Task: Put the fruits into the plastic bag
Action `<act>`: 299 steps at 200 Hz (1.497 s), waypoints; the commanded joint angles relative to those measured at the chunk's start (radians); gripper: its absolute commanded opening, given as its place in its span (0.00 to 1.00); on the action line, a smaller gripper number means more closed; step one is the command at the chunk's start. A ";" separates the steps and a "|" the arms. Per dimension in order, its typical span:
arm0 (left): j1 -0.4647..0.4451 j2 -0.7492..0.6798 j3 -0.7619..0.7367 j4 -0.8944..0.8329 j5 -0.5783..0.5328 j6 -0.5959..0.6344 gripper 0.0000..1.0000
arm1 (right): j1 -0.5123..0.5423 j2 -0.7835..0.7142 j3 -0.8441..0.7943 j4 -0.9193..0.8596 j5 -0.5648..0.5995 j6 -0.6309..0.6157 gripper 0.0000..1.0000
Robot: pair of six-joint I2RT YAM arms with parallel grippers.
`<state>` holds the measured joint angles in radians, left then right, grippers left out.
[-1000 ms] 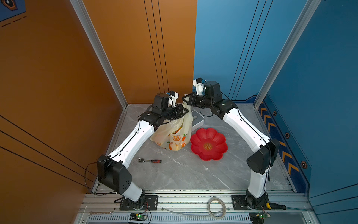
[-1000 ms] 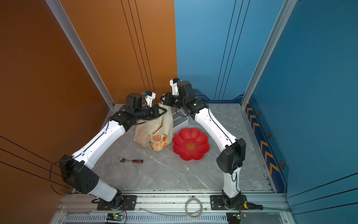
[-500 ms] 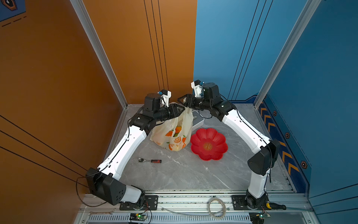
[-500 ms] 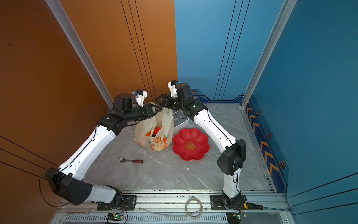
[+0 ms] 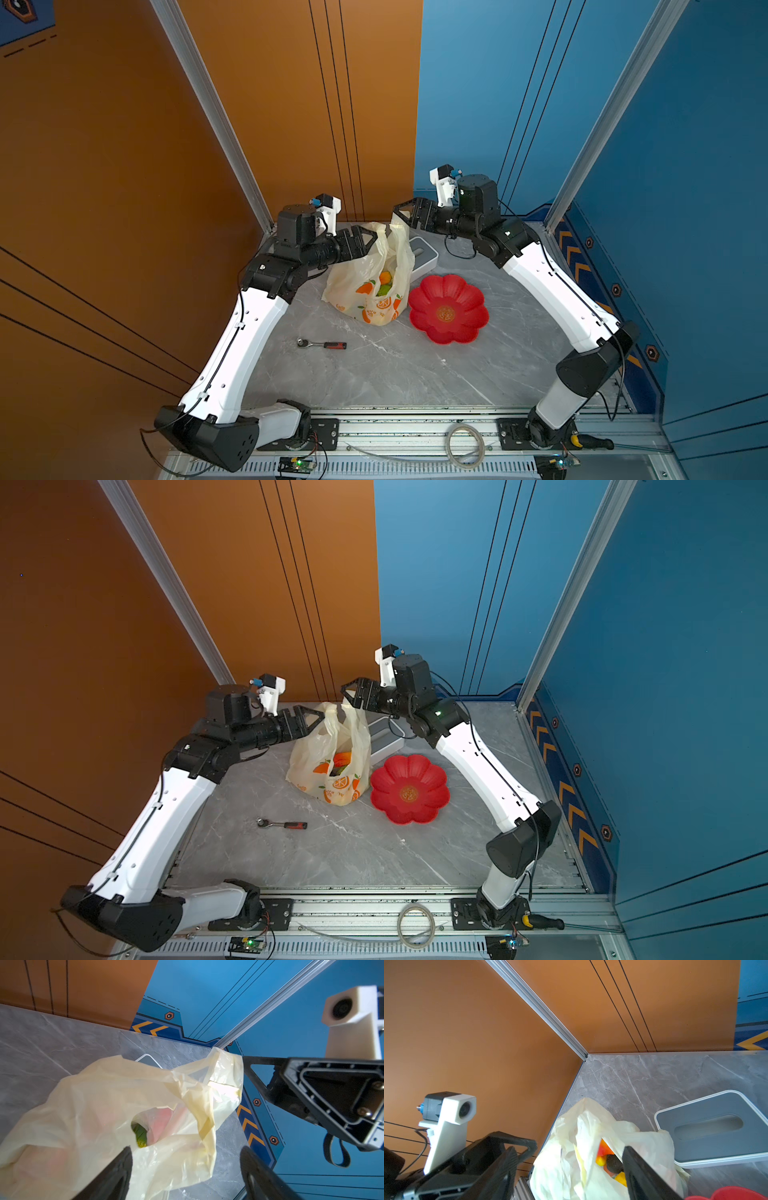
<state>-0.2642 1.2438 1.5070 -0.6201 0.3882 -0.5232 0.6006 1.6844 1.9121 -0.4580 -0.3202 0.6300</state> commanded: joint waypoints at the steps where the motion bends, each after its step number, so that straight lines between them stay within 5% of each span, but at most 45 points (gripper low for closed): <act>1: 0.034 -0.038 0.030 -0.067 -0.024 0.044 0.83 | 0.000 -0.061 -0.046 -0.048 0.053 -0.035 0.78; 45: 0.158 -0.121 -0.014 -0.078 -0.002 0.042 0.85 | -0.045 -0.190 -0.162 -0.056 0.073 -0.044 0.84; 56: 0.182 -0.148 -0.036 -0.078 -0.012 0.042 1.00 | -0.068 -0.229 -0.204 -0.057 0.078 -0.050 0.85; 92: 0.237 -0.237 -0.149 -0.044 -0.067 0.057 0.98 | -0.180 -0.359 -0.358 -0.065 0.102 -0.087 0.91; 107: 0.246 -0.266 -0.201 -0.038 -0.121 0.058 0.98 | -0.228 -0.410 -0.421 -0.068 0.128 -0.113 1.00; 158: 0.253 -0.352 -0.405 0.015 -0.352 0.072 0.98 | -0.346 -0.580 -0.662 0.005 0.231 -0.284 1.00; 205: 0.253 -0.536 -0.746 0.320 -0.529 0.115 0.98 | -0.423 -0.757 -1.088 0.398 0.342 -0.313 1.00; 248: 0.254 -0.553 -0.896 0.422 -0.623 0.192 0.98 | -0.474 -0.844 -1.457 0.819 0.430 -0.387 1.00; 299: 0.257 -0.540 -1.078 0.691 -0.720 0.255 0.98 | -0.518 -0.737 -1.582 0.975 0.487 -0.481 1.00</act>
<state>-0.0185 0.6945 0.4725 -0.0933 -0.2485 -0.3233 0.1005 0.9001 0.3599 0.3378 0.1093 0.2260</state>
